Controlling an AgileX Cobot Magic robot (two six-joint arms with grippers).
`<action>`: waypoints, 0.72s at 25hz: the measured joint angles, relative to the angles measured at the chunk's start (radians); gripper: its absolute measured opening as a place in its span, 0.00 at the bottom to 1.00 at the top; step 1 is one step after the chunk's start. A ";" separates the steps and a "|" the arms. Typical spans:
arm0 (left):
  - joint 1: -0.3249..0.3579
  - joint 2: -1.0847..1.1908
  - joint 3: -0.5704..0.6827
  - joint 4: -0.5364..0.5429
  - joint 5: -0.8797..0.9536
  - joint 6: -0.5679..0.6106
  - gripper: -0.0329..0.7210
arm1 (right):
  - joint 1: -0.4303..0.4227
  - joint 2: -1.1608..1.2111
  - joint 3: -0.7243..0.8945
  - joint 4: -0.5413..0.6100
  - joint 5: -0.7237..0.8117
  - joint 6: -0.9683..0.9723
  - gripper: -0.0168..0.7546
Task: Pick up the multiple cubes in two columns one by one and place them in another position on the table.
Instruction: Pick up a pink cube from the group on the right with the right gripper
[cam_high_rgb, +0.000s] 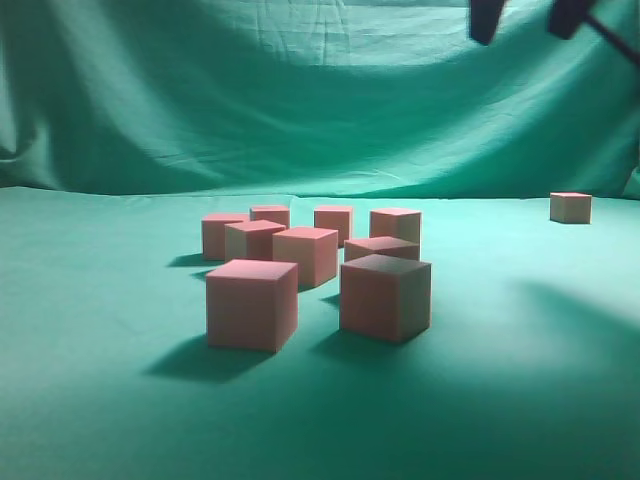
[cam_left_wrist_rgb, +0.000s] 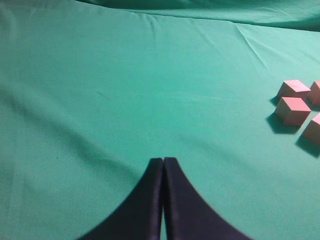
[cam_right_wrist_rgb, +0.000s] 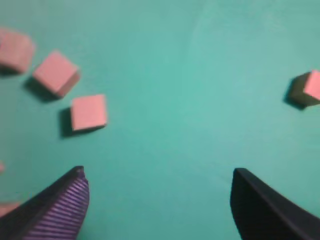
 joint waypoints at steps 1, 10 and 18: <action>0.000 0.000 0.000 0.000 0.000 0.000 0.04 | -0.040 0.000 0.000 0.000 -0.036 0.023 0.77; 0.000 0.000 0.000 0.000 0.000 0.000 0.04 | -0.292 0.123 -0.104 0.000 -0.129 0.080 0.77; 0.000 0.000 0.000 0.000 0.000 0.000 0.04 | -0.321 0.423 -0.377 0.004 -0.052 0.082 0.77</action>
